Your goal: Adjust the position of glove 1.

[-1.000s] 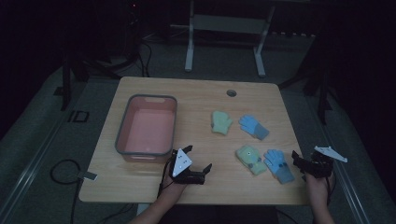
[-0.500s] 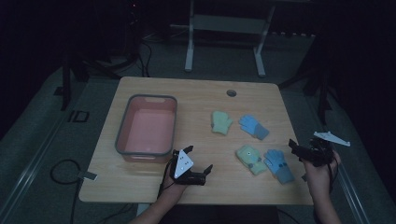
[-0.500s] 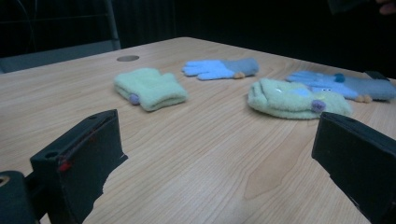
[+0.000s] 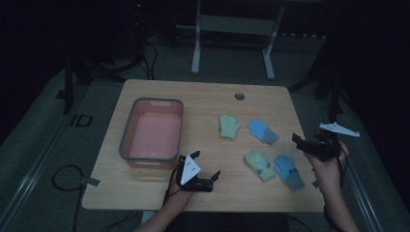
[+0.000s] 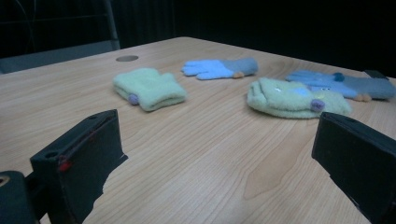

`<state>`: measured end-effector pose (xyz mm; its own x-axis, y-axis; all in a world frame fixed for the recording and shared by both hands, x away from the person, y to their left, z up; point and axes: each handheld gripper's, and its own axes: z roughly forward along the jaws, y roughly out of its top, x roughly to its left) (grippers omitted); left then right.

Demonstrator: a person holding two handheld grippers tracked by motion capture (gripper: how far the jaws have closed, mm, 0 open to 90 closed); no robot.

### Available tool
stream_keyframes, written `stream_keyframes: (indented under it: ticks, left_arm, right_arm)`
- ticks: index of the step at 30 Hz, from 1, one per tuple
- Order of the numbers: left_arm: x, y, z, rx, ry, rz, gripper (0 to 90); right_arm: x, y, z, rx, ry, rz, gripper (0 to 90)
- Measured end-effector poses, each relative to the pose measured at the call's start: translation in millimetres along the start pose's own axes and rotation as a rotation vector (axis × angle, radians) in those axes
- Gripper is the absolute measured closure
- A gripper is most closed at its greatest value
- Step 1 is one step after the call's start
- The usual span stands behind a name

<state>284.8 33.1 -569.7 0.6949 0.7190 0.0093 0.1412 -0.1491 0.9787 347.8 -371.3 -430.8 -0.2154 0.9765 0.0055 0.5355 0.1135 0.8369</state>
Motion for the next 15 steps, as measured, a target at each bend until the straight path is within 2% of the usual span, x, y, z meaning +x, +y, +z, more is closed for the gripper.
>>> stream_keyframes:
  ticks: [4, 5, 6, 8, 15]
  left_arm:
    - [0.2, 0.0, 0.0, 0.0, 0.003, -0.009, 2.1]
    - [2.4, 0.0, -0.1, 0.001, -0.002, -0.031, 2.1]
    - [2.6, -0.1, -0.2, 0.0, -0.002, -0.032, 2.1]
    - [1.8, 0.0, 0.0, 0.001, -0.001, -0.022, 2.1]
    - [-0.6, 0.3, 0.4, 0.007, 0.0, 0.0, 2.1]
  right_arm:
    - [5.6, 5.4, 3.0, -0.001, 0.002, -0.012, 13.0]
    - [5.6, 5.4, 3.0, -0.001, 0.002, -0.012, 13.0]
    - [11.4, 11.5, 6.3, -0.001, 0.004, -0.026, 13.4]
    - [15.4, 16.0, 8.9, -0.004, 0.0, -0.036, 13.4]
    - [29.6, 31.2, 20.2, -0.012, 0.037, -0.046, 13.4]
